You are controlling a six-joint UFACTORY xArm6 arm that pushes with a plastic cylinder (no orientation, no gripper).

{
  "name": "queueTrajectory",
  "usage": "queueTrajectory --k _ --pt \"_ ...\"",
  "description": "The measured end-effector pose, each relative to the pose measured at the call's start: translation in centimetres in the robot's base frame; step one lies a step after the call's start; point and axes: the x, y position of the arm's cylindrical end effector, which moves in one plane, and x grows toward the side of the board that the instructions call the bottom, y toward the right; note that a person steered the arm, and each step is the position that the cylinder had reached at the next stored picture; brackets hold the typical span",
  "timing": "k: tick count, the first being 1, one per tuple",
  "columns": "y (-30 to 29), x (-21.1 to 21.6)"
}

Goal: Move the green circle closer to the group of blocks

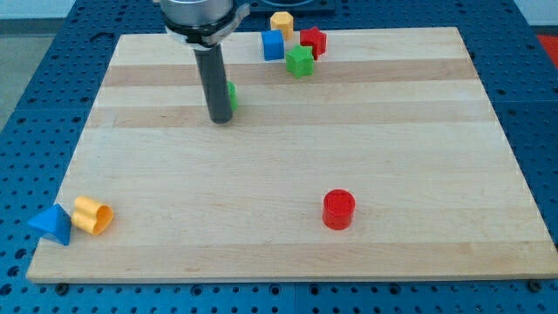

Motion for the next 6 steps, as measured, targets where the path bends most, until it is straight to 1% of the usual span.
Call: queueTrajectory --k 1,2,4,6 --pt "-2.9 -0.3" --pt "-1.7 -1.5" --pt "2.6 -3.7" --pt "4.5 -6.4"
